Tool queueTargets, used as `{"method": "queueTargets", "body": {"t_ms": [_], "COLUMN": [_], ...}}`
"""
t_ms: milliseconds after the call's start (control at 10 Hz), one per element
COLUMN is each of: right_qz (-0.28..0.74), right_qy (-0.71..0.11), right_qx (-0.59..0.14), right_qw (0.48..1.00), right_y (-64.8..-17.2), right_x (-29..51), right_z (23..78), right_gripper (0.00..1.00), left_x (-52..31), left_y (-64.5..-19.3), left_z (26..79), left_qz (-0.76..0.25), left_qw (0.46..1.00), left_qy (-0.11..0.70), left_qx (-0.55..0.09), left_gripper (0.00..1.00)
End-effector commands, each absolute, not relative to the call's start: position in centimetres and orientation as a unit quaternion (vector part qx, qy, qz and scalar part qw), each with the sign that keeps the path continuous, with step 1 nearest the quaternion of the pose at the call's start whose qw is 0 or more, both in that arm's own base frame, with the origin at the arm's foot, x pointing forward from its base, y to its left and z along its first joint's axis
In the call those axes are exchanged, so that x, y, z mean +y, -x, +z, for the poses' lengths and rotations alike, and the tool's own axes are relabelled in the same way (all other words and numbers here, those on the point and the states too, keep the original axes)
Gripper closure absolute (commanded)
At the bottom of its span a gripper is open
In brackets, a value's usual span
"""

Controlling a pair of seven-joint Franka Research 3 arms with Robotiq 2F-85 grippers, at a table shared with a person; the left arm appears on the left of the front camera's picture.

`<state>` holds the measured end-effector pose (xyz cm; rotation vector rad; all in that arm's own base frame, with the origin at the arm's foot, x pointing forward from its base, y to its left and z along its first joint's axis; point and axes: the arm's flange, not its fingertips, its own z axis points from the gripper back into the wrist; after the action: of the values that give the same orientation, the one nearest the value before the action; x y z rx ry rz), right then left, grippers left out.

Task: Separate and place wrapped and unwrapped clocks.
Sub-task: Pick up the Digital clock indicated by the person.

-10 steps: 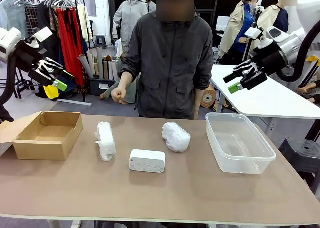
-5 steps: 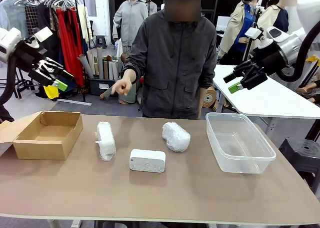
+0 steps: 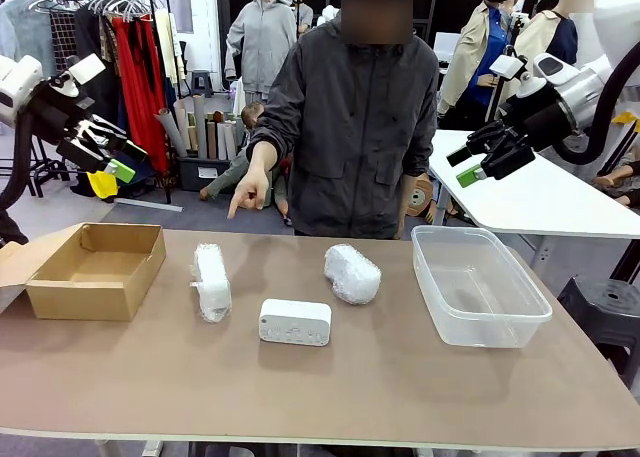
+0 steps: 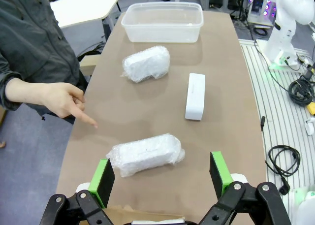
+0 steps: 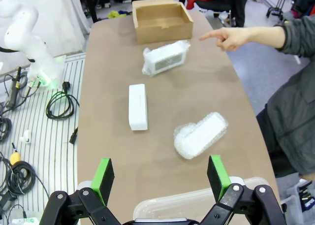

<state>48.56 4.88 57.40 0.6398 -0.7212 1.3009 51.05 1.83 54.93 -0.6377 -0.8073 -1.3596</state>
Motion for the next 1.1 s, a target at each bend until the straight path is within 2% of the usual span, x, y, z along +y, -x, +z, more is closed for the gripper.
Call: {"method": "queueTargets", "body": {"t_ms": [0,800,1000], "right_qz": [0.582,0.582,0.582], "right_qy": [-0.289,-0.289,-0.289], "right_qx": [-0.325,-0.325,-0.325], "right_qw": [0.687,0.687,0.687], "right_y": [-48.52,-48.52,-48.52], "right_x": [4.97,4.97,4.97], "right_z": [57.38,57.38,57.38], "right_gripper": [0.00,0.00,0.00], "left_x": [1.88,1.83,0.94], "left_y": [-50.99,-51.05,-51.34], "left_z": [55.11,54.93,55.01], "left_qz": [-0.599,-0.600,-0.598], "left_qw": [0.657,0.658,0.692], "left_qy": [0.283,0.282,0.256], "left_qx": [-0.360,-0.357,-0.314], "left_gripper": [0.00,0.00,0.00]}}
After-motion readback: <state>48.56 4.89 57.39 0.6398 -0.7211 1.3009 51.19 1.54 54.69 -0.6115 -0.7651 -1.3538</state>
